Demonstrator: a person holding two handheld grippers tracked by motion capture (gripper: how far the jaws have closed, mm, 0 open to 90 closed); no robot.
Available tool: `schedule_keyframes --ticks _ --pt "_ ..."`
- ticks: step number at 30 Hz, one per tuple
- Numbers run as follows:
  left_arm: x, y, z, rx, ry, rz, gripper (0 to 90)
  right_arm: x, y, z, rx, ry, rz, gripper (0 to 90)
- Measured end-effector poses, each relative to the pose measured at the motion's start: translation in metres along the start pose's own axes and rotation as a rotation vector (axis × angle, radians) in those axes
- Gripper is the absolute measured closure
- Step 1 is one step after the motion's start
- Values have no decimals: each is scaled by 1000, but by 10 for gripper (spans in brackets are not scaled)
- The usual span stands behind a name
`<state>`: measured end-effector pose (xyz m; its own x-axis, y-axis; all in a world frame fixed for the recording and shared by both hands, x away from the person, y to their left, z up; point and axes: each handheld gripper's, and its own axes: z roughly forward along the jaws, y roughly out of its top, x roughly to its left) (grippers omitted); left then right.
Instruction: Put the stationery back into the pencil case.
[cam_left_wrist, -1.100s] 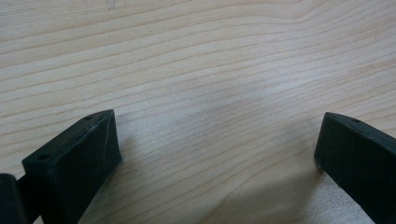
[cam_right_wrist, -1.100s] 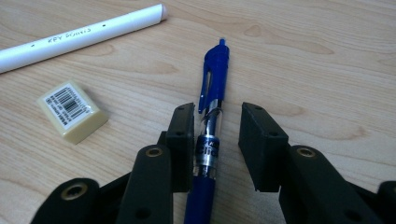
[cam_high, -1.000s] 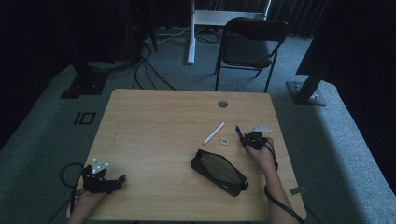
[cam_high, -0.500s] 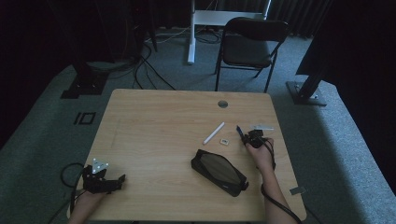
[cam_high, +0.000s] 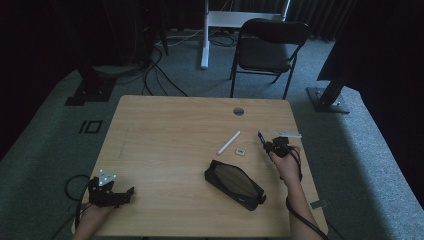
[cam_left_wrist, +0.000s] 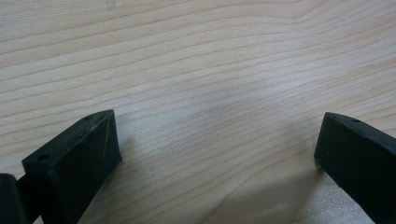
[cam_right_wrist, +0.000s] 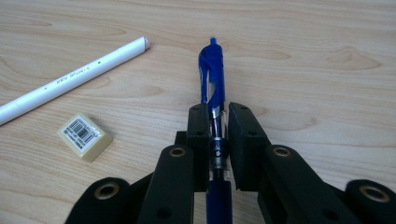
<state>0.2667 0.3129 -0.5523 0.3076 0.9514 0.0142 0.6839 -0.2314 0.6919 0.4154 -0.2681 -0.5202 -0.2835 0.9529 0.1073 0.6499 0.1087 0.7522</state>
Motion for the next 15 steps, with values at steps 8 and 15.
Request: schedule_keyframes --ticks 8,15 --pt "0 0 0 0 0 0 2 1 5 -13 -20 20 -8 795" --pt "0 0 0 0 0 0 2 5 13 -27 -48 38 -29 795"
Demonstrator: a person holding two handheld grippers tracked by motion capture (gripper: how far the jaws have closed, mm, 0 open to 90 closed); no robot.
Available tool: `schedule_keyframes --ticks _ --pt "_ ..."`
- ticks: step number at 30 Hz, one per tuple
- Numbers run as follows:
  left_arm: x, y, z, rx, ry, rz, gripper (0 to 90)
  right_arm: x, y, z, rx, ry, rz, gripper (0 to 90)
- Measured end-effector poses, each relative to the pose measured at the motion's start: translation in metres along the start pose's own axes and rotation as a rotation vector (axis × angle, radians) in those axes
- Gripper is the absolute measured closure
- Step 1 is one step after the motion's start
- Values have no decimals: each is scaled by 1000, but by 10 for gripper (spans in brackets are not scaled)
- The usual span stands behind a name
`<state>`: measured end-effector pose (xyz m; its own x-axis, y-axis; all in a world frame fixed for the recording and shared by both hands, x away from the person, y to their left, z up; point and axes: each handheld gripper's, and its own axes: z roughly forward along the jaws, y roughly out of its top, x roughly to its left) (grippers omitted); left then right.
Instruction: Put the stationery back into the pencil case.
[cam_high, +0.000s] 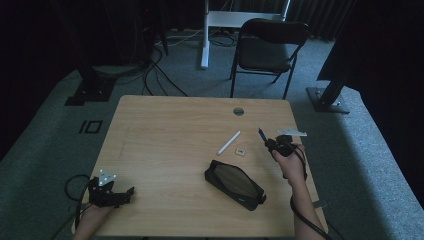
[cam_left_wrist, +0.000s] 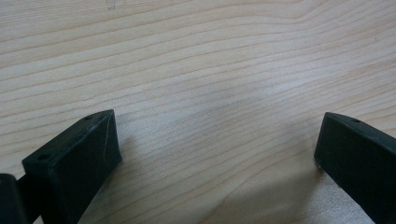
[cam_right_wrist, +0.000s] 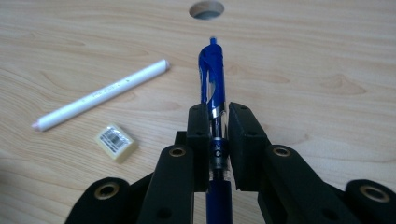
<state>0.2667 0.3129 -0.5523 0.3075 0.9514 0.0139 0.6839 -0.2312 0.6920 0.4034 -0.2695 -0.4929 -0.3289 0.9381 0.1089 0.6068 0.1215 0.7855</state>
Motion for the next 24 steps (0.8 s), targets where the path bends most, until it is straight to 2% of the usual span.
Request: schedule_keyframes --ticks 5,14,24 --pt "0 0 0 0 0 0 2 3 5 -8 -21 12 -8 795" --pt "0 0 0 0 0 0 2 14 11 -22 -33 39 -56 795" --pt "0 0 0 0 0 0 2 13 5 -17 -13 40 -59 795"
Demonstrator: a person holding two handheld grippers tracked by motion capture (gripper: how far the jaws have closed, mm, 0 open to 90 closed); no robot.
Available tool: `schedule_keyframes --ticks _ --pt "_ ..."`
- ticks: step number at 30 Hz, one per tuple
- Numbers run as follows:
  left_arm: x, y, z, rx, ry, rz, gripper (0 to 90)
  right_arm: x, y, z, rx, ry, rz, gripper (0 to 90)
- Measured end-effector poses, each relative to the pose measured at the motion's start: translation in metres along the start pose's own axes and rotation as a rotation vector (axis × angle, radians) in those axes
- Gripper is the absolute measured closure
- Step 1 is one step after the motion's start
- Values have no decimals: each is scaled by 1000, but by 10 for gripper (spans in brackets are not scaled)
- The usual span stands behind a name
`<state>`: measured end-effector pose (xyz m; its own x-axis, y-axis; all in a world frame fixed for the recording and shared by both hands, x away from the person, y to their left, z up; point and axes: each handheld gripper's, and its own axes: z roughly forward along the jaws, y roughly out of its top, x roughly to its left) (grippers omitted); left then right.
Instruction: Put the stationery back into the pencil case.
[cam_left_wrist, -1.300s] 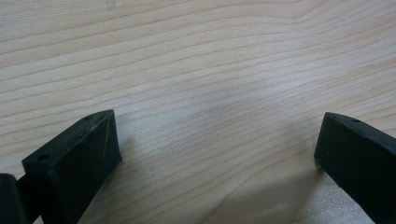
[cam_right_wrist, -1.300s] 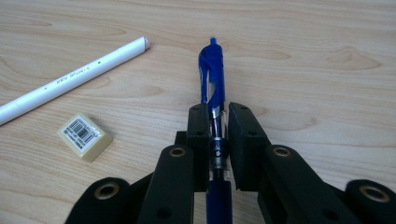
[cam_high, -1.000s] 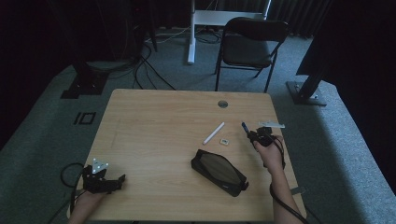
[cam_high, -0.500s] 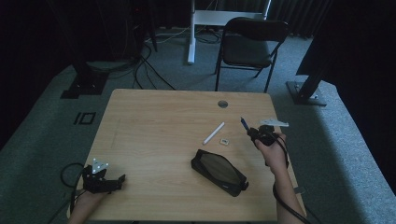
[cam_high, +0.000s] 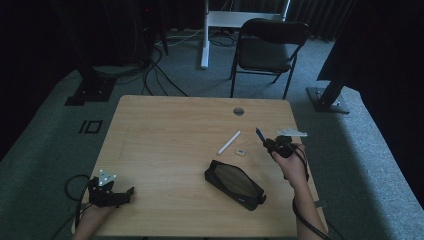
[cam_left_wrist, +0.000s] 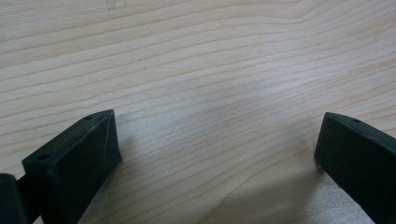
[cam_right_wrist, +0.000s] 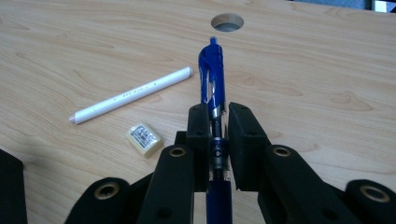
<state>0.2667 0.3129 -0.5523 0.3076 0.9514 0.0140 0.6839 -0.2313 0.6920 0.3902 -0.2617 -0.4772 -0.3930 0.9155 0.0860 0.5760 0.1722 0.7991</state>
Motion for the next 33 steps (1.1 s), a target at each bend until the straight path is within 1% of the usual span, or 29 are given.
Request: schedule_keyframes --ticks 6,9,16,21,33 --pt "0 0 0 0 0 0 2 6 2 -4 -5 9 -16 795" --pt "0 0 0 0 0 0 2 8 2 -5 -9 16 -14 795" --pt "0 0 0 0 0 0 2 19 1 -14 -32 42 -27 795" --pt "0 0 0 0 0 0 2 24 2 -21 -37 53 -36 795" --pt "0 0 0 0 0 0 2 47 6 -41 -69 115 -82 795"
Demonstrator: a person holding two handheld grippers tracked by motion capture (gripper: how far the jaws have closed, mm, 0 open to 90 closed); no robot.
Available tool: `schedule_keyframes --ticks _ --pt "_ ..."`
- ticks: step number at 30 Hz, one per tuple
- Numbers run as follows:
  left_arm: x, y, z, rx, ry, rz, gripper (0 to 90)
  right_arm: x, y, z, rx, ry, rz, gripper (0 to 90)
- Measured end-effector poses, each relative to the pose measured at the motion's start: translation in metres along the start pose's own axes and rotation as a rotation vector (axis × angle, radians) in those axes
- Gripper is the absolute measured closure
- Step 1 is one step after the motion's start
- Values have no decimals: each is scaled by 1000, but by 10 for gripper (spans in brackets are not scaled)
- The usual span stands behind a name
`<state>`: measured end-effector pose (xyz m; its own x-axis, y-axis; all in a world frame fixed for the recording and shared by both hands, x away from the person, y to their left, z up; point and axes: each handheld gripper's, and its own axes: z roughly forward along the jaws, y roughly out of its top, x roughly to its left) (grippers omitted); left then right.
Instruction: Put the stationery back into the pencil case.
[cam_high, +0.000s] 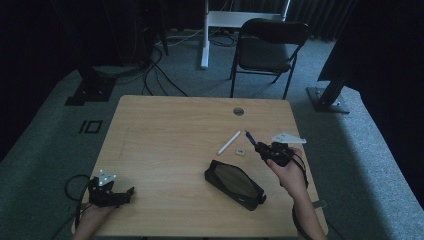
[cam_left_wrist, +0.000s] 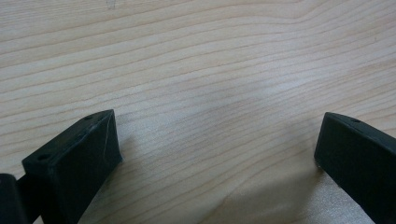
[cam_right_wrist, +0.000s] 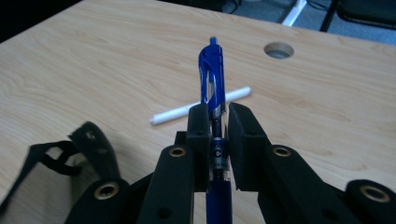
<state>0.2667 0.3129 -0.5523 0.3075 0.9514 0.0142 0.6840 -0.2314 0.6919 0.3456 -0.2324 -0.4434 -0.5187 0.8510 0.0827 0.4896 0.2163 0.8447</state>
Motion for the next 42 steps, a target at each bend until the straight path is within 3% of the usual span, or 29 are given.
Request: schedule_keyframes --ticks 28,42 --pt "0 0 0 0 0 0 2 53 4 -25 -39 163 -93 795" --pt "0 0 0 0 0 0 2 69 -10 -23 2 221 -136 795"
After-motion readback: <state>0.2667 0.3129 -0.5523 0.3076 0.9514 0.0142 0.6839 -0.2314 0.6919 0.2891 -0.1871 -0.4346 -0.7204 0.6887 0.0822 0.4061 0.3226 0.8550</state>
